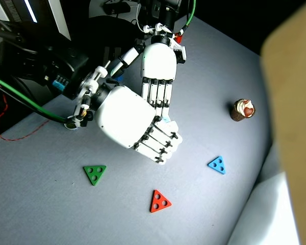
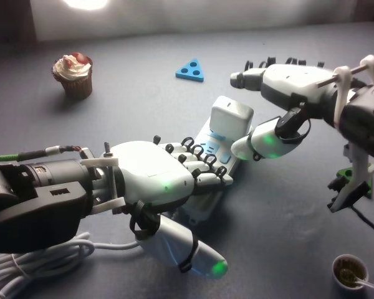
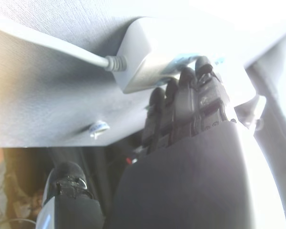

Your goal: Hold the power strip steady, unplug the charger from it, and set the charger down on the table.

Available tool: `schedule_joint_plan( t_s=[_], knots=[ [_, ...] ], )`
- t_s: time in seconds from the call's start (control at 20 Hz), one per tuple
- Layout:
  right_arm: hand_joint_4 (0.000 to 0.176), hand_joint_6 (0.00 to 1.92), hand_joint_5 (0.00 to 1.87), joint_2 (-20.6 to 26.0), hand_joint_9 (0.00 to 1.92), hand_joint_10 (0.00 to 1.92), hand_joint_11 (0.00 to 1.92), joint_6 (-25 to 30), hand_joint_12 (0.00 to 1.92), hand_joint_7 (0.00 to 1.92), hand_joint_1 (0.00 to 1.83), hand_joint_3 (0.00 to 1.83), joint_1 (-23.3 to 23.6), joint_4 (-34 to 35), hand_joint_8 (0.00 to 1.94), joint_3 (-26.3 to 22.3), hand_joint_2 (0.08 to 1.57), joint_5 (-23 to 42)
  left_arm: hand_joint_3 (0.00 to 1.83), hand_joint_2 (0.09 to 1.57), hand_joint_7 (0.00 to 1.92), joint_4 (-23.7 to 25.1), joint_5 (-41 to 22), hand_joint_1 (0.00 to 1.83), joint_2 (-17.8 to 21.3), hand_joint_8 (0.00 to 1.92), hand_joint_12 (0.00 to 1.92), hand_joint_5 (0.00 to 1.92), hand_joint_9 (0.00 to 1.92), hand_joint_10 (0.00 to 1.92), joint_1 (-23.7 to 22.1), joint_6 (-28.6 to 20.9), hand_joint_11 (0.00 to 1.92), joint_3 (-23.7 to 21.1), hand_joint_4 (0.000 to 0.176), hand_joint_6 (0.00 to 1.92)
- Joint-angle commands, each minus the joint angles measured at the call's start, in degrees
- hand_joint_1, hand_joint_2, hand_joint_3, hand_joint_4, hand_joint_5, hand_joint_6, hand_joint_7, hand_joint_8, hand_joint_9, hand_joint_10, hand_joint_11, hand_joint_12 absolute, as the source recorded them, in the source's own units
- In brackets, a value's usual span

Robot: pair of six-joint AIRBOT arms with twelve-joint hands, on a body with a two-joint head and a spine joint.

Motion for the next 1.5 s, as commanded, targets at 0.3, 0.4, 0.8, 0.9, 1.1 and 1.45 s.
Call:
schedule_joint_plan(
  t_s=[0.3, 0.4, 0.8, 0.9, 1.1, 1.45],
  knots=[
    [0.000, 0.00, 0.24, -4.04, 0.24, 0.00, 0.00, 1.27, 0.62, 0.26, 0.92, 0.00, -0.19, -4.97, 0.00, 5.00, 0.98, 2.68, 0.00, 0.93, 0.11, 0.10, -2.23, 0.08, -0.29, 0.00, 0.08, 0.12, 0.07, 0.00, -0.05, -0.14, 0.01, -0.37, 0.000, 0.00],
    [0.000, 0.00, 0.24, -5.02, 0.25, 0.00, 0.00, 1.71, 0.67, 0.27, 0.92, 0.01, -0.19, -4.96, 0.00, 5.54, 0.99, 3.32, 0.00, 0.93, 0.10, 0.10, -2.20, 0.09, -0.29, 0.00, 0.07, 0.11, 0.07, 0.00, -0.05, -0.14, 0.00, -0.34, 0.000, 0.00],
    [0.000, 0.01, 0.48, -7.25, 0.55, 0.01, 0.14, 3.39, 0.86, 0.56, 0.95, 0.00, -0.19, -1.21, 0.01, 6.00, 1.03, 6.91, 0.00, 0.93, 0.11, 0.10, -1.83, 0.13, -0.24, 0.01, 0.08, 0.12, 0.08, 0.01, -0.04, -0.14, 0.03, -0.15, 0.000, 0.01],
    [0.000, 0.01, 0.64, -7.45, 0.72, 0.02, 0.28, 3.42, 0.88, 0.72, 1.00, 0.00, -0.19, -1.22, 0.01, 6.47, 1.03, 7.01, 0.00, 0.93, 0.10, 0.09, -1.93, 0.11, -0.16, 0.00, 0.08, 0.12, 0.07, 0.00, -0.04, -0.14, 0.02, -0.15, 0.000, 0.00],
    [0.000, 0.02, 0.90, -7.71, 0.99, 0.03, 0.61, 3.57, 0.87, 0.98, 1.11, 0.00, -0.18, -1.49, 0.02, 7.30, 0.98, 7.05, 0.00, 0.94, 0.11, 0.01, -2.24, 0.09, -0.02, 0.01, 0.09, 0.12, 0.08, 0.01, -0.10, -0.16, 0.04, -0.13, 0.000, 0.00],
    [0.027, 0.79, 1.12, -7.71, 1.27, 0.00, 0.80, 4.53, 1.01, 1.25, 1.25, 0.00, -0.18, -3.62, 0.47, 7.38, 1.03, 7.03, 0.00, 0.94, 0.10, -0.03, -2.28, 0.07, 0.16, 0.00, 0.08, 0.10, 0.06, 0.00, -0.14, -0.16, 0.03, 0.00, 0.000, 0.00]
  ],
)
